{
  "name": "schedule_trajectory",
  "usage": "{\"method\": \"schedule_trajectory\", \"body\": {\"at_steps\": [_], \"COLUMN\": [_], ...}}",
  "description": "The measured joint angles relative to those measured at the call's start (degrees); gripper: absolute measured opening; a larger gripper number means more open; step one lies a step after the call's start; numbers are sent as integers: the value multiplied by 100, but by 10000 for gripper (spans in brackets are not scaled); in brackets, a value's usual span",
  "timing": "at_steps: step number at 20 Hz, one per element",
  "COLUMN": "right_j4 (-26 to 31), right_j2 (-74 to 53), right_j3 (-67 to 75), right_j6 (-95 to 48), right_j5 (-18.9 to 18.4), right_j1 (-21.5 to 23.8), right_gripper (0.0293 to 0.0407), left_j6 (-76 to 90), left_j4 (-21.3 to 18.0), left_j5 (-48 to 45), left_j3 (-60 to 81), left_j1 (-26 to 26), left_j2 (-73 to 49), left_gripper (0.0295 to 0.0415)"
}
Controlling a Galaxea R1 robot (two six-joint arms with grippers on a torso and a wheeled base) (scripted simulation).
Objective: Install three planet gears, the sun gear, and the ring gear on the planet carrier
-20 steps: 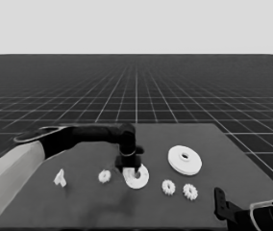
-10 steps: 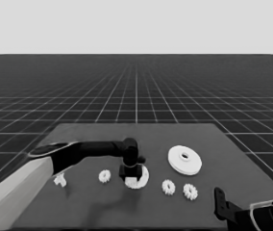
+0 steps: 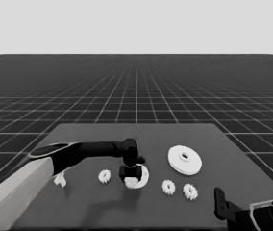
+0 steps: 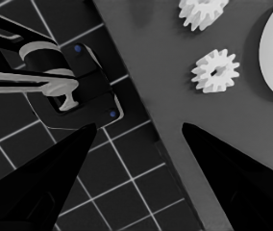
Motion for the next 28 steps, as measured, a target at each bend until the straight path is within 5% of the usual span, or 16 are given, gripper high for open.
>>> {"method": "schedule_trajectory", "body": {"at_steps": [4, 8, 14, 16, 20, 24, 26, 28], "right_j4": [0, 0, 0, 0, 0, 0, 0, 0], "right_j2": [0, 0, 0, 0, 0, 0, 0, 0], "right_j3": [0, 0, 0, 0, 0, 0, 0, 0], "right_j6": [0, 0, 0, 0, 0, 0, 0, 0], "right_j5": [0, 0, 0, 0, 0, 0, 0, 0], "right_j1": [0, 0, 0, 0, 0, 0, 0, 0], "right_gripper": [385, 385, 385, 385, 385, 385, 385, 385], "left_j6": [0, -384, -406, 437, 1102, 1191, 1409, 1526], "left_j4": [0, -842, -966, -1044, -1097, -1105, -372, -150], "left_j5": [0, 178, 178, 14, -97, -112, -412, -554], "left_j3": [0, 530, 557, 1126, 1002, 974, 568, 328], "left_j1": [0, -858, -975, -1040, -1064, -1064, -282, -12], "left_j2": [0, -103, -106, -1474, -2091, -2142, -2013, -1931], "left_gripper": [385, 385, 385, 385, 385, 385, 385, 385]}}
